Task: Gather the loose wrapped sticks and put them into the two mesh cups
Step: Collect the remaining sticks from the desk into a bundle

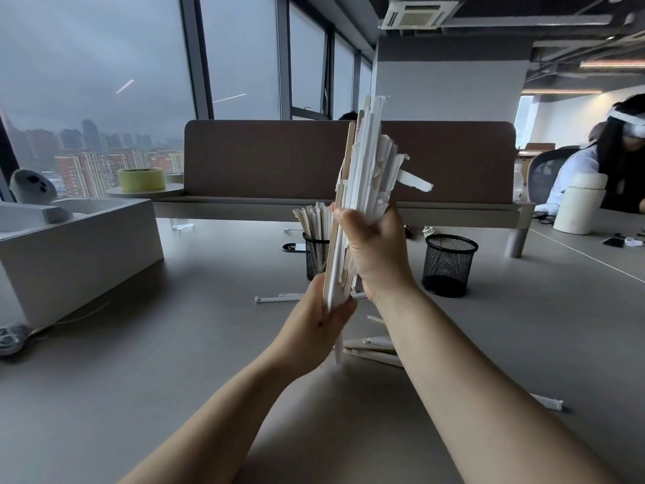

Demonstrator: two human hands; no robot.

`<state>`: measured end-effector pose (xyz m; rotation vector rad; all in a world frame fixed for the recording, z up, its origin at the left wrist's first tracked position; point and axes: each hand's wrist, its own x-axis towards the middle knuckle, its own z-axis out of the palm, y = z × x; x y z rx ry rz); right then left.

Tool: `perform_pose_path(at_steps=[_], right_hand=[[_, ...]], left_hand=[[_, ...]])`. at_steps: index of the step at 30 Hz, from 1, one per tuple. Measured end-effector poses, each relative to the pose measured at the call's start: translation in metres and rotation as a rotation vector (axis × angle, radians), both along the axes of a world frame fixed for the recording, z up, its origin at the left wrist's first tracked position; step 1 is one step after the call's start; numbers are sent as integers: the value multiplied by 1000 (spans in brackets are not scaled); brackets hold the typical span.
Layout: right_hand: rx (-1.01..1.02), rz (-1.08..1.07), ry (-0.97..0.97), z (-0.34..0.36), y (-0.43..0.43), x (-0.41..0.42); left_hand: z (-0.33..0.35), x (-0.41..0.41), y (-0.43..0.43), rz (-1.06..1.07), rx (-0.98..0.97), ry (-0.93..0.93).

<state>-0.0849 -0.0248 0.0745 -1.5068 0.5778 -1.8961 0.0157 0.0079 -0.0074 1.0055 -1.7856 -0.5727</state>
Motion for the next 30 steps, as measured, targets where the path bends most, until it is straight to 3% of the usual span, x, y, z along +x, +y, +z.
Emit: perform_pose_path(at_steps=[8,12,20,24,30], right_hand=[[-3,26,76,-5,2,-1],[60,54,97,-9,3,-1],[132,88,144,-19,1,3],[148,86,177,-23,0,3],[204,123,229,-32,1,6]], left_hand=[[-4,-4,-2,-74,165,116],[-4,-1,-1,-67,166,50],[5,19,8,-407,481,11],[12,23,10,-434,472,102],[5,19,0,-284,381,251]])
